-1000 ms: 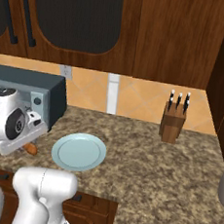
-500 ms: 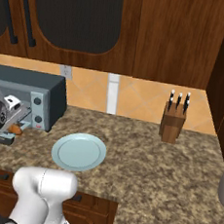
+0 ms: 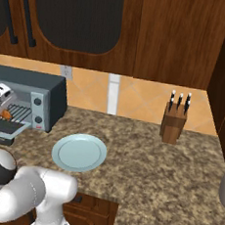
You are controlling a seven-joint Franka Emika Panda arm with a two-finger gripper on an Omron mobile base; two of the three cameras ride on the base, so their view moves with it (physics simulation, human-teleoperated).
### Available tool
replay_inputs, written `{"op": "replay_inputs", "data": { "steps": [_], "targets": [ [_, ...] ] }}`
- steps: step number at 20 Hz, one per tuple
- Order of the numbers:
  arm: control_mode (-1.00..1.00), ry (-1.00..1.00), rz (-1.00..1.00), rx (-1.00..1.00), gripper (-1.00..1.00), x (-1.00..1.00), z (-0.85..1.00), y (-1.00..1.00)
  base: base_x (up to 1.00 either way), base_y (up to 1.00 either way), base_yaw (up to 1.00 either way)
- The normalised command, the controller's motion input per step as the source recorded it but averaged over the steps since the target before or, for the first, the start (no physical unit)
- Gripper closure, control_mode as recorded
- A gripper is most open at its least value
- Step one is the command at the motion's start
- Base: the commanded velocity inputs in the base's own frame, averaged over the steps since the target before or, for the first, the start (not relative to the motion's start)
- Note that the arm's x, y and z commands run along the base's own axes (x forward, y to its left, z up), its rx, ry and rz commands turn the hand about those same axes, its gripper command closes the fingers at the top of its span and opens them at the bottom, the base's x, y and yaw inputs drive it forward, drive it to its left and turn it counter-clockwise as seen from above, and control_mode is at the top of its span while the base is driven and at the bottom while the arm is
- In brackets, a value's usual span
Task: Pick up the kebab skewer and baguette bread, and place them inside the toaster oven. Close the toaster oven door and start by setting the timer.
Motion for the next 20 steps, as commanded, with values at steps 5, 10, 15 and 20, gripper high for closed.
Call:
{"op": "replay_inputs", "data": {
  "steps": [5,10,15,20],
  "targets": [
    [-1.0,-0.04,0.0,-0.02,1.0,0.49,-0.07,0.58,0.0,0.0,0.0],
    [-1.0,-0.09,0.0,-0.08,1.0,0.15,-0.23,0.17,0.0,0.0,0.0],
    [-1.0,-0.11,0.0,-0.04,1.0,0.13,-0.14,0.04,0.0,0.0,0.0],
    [-1.0,-0.14,0.0,-0.03,1.0,0.1,-0.02,-0.03,0.0,0.0,0.0]
  ]
}}
